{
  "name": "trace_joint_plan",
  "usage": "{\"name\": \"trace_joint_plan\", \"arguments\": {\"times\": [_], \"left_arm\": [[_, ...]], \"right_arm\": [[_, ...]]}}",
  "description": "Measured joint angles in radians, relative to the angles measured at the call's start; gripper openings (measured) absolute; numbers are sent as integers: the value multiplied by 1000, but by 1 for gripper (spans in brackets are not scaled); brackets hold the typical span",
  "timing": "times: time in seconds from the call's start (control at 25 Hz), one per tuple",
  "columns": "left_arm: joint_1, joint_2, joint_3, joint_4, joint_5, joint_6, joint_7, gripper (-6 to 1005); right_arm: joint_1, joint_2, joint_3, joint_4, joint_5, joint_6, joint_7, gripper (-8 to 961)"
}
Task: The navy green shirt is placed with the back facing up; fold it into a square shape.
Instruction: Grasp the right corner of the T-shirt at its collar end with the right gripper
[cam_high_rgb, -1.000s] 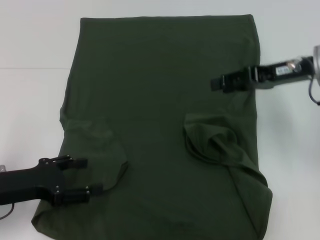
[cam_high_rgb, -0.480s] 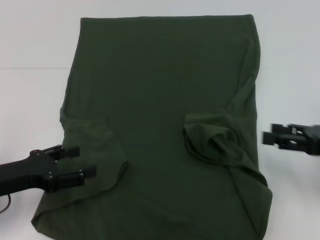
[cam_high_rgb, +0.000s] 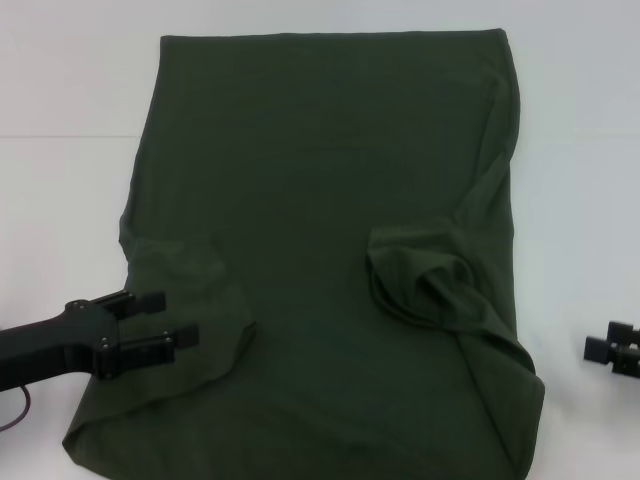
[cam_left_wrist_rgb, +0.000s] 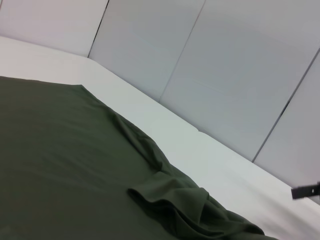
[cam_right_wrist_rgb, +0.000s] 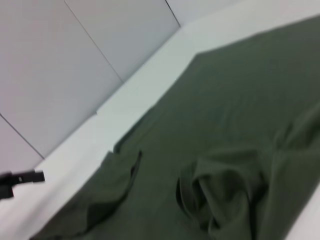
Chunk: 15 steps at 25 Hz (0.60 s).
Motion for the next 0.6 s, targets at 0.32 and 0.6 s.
{"name": "trace_joint_plan", "arguments": {"times": [0.32, 0.6], "left_arm": [[-8, -2, -1, -15, 0, -10, 0, 888], [-8, -2, -11, -16, -1, -17, 1, 888]], "right_arm": [[14, 15, -4, 1, -85, 21, 89, 794], [27, -23, -6, 25, -113, -59, 353, 793]]}}
